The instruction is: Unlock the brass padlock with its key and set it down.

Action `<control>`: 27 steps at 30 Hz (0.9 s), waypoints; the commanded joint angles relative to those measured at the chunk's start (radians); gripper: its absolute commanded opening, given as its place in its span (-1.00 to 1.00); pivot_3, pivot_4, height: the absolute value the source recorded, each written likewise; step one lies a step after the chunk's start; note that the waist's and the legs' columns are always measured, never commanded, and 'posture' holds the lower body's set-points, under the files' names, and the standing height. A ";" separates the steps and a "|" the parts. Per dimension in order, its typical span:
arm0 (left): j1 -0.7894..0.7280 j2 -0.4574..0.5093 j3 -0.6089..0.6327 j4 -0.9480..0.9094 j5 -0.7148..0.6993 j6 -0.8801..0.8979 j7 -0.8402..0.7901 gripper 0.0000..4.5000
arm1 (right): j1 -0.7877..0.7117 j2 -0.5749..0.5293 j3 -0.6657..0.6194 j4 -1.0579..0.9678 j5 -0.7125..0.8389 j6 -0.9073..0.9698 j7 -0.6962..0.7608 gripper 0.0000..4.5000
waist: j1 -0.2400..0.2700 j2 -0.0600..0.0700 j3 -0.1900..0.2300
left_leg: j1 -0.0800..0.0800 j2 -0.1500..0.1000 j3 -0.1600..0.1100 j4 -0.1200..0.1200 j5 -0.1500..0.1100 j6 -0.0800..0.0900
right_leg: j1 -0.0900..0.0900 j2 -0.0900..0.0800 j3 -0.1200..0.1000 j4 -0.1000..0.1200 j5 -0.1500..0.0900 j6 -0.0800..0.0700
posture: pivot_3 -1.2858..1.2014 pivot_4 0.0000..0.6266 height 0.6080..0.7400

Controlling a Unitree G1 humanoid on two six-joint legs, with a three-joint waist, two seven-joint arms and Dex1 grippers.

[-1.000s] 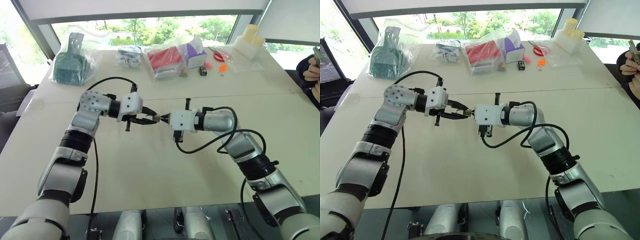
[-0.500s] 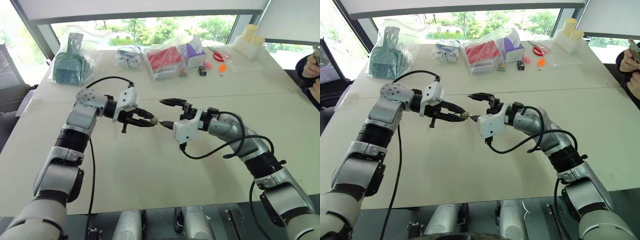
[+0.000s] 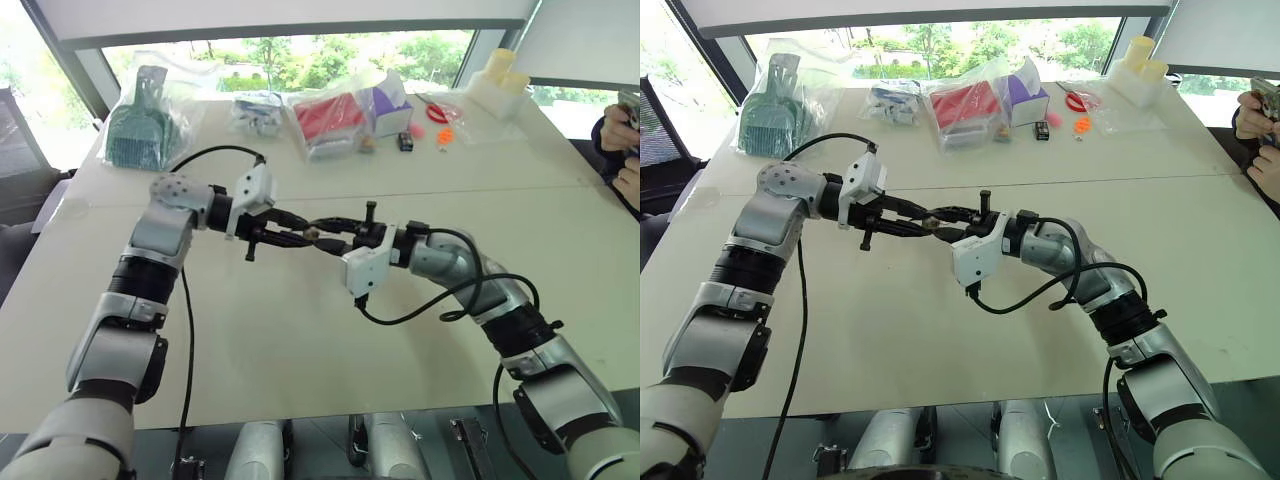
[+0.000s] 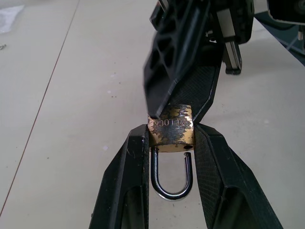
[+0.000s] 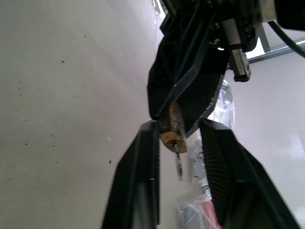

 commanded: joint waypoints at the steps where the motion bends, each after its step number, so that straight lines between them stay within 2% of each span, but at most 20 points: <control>1: -0.023 -0.004 0.006 -0.022 -0.010 0.002 0.002 -0.68 | -0.014 0.015 -0.017 -0.046 0.017 -0.023 -0.016 -0.96 | 0.000 0.000 0.000 | 0.000 0.000 0.000 0.000 0.000 0.000 | 0.000 0.000 0.000 0.000 0.000 0.000 | 0.03 -0.52 1.00; 7: -0.024 -0.003 0.005 -0.019 0.000 0.006 0.011 -0.68 | -0.014 0.019 -0.021 -0.039 0.018 -0.019 -0.014 -0.96 | 0.000 0.000 0.000 | 0.000 0.000 0.000 0.000 0.000 0.000 | 0.000 0.000 0.000 0.000 0.000 0.000 | 0.03 -0.52 1.00; 9: -0.019 0.004 0.011 -0.027 -0.003 0.020 0.018 -0.22 | -0.013 0.016 -0.023 -0.036 0.019 -0.016 -0.013 -1.00 | 0.000 0.000 0.000 | 0.000 0.000 0.000 0.000 0.000 0.000 | 0.000 0.000 0.000 0.000 0.000 0.000 | 0.03 -0.52 1.00; 10: -0.015 0.009 0.014 -0.033 -0.006 0.029 0.018 -0.10 | -0.013 0.016 -0.025 -0.033 0.021 -0.012 -0.012 -1.00 | -0.001 0.000 0.000 | 0.000 0.000 0.000 0.000 0.000 0.000 | 0.000 0.000 0.000 0.000 0.000 0.000 | 0.03 -0.52 1.00; 14: 0.001 0.034 0.040 -0.070 -0.028 0.056 0.033 0.67 | -0.019 0.017 -0.036 -0.016 0.034 0.006 -0.009 -1.00 | -0.002 0.000 0.000 | 0.000 0.000 0.000 0.000 0.000 0.000 | 0.000 0.000 0.000 0.000 0.000 0.000 | 0.03 -0.52 1.00; 16: 0.001 0.046 0.065 -0.087 -0.054 0.081 0.041 0.98 | -0.027 0.014 -0.037 -0.004 0.029 0.002 -0.012 -1.00 | -0.002 0.000 0.000 | 0.000 0.000 0.000 0.000 0.000 0.000 | 0.000 0.000 0.000 0.000 0.000 0.000 | 0.03 -0.52 1.00; 19: 0.006 0.072 0.088 -0.116 -0.086 0.119 0.037 0.98 | -0.030 0.015 -0.039 0.002 0.033 0.005 -0.013 -1.00 | -0.002 0.000 0.000 | 0.000 0.000 0.000 0.000 0.000 0.000 | 0.000 0.000 0.000 0.000 0.000 0.000 | 0.03 -0.52 1.00; 22: 0.018 0.096 0.103 -0.153 -0.108 0.151 0.035 0.65 | -0.031 0.017 -0.038 0.005 0.035 0.006 -0.012 -1.00 | -0.003 0.000 0.000 | 0.000 0.000 0.000 0.000 0.000 0.000 | 0.000 0.000 0.000 0.000 0.000 0.000 | 0.03 -0.52 1.00; 27: 0.056 0.122 0.106 -0.215 -0.135 0.189 0.026 -0.46 | -0.035 0.017 -0.036 0.006 0.034 0.005 -0.014 -1.00 | -0.002 0.000 0.000 | 0.000 0.000 0.000 0.000 0.000 0.000 | 0.000 0.000 0.000 0.000 0.000 0.000 | 0.03 -0.52 1.00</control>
